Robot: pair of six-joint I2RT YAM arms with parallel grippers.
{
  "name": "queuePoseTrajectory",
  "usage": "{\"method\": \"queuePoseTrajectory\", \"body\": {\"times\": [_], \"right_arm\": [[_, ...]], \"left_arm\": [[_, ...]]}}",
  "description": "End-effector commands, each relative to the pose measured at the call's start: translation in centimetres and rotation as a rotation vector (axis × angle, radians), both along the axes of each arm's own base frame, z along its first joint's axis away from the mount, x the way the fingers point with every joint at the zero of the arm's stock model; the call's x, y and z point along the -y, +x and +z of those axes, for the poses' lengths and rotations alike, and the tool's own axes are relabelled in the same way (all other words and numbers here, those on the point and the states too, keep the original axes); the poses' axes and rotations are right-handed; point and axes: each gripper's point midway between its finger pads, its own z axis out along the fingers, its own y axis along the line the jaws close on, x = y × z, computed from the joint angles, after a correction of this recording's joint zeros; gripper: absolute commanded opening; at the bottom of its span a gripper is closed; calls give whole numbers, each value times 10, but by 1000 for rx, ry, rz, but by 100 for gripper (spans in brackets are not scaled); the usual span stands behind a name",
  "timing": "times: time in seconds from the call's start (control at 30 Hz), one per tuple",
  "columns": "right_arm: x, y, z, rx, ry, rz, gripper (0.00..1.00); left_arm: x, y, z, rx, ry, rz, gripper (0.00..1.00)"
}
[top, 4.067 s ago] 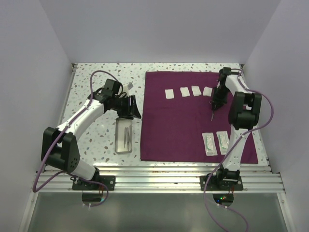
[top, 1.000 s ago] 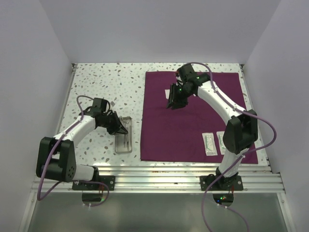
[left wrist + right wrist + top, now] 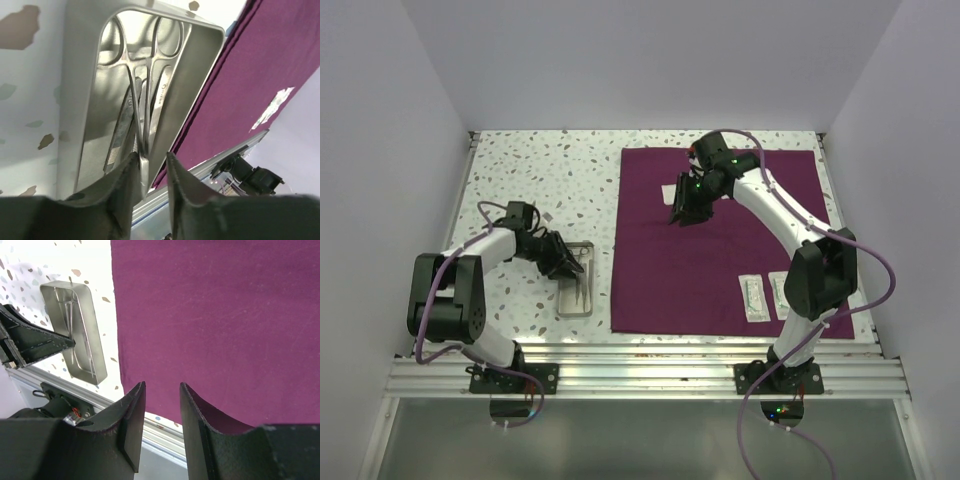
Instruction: Prepare the surgical pack
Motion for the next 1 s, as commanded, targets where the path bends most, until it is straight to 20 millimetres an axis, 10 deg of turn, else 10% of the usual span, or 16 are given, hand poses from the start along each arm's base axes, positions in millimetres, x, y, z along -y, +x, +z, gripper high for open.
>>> {"method": "queuePoseTrajectory", "body": {"times": [0.0, 0.37, 0.53, 0.7, 0.97], "right_arm": [[-1, 2, 14, 50, 24, 12, 38], [6, 0, 9, 49, -10, 21, 38], [12, 2, 8, 54, -43, 25, 38], [69, 11, -9, 4, -193, -45, 38], [150, -58, -68, -158, -406, -89, 38]], "left_arm": [[-12, 11, 8, 36, 71, -10, 35], [-34, 9, 39, 98, 216, -14, 46], [-28, 7, 37, 106, 186, -44, 32], [-19, 15, 56, 193, 174, -62, 34], [31, 16, 77, 300, 160, -227, 48]]}}
